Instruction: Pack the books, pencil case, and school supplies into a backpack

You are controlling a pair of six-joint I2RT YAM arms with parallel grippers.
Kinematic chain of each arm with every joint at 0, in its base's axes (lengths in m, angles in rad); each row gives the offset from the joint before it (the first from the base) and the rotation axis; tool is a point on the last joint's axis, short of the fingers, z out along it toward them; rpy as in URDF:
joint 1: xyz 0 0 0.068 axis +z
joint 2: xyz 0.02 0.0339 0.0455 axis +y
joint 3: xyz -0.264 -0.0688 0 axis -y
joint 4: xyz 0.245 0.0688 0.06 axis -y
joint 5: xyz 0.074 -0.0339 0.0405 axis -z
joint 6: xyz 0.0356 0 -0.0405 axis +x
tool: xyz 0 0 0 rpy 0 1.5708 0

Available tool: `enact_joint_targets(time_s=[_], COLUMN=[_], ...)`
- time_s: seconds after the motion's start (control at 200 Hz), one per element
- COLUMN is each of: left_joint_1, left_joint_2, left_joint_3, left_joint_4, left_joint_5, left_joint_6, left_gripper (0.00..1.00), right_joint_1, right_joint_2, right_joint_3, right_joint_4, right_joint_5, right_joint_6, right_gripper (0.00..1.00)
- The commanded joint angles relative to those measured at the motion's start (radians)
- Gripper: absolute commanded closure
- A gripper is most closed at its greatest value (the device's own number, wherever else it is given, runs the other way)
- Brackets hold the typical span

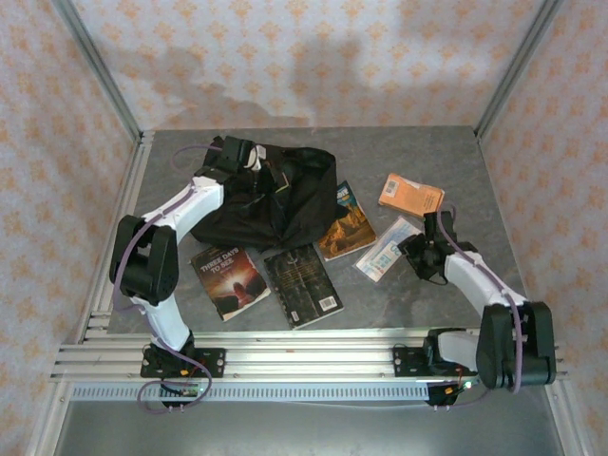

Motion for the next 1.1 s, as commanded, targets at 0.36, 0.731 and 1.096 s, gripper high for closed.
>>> enact_joint_targets(time_s=[0.36,0.731,1.096], left_joint_1=[-0.004,-0.005,-0.005], left_joint_2=[0.039,0.04,0.037], left_joint_3=[0.021,0.021,0.023], left_joint_4=[-0.072,-0.07,-0.068], left_joint_5=[0.016,0.02,0.026], left_joint_6=[0.039,0.037,0.037], left_gripper=[1.0,1.0,1.0], right_joint_1=[-0.038,-0.038,-0.038], right_joint_2=[0.2,0.157,0.175], right_joint_3=[-0.011,-0.004,-0.03], right_joint_4=[0.283,0.301,0.396], right_joint_5=[-0.186,-0.227,-0.275], right_joint_6=[-0.026,-0.02,0.023], right_gripper=[0.63,0.63,0.64])
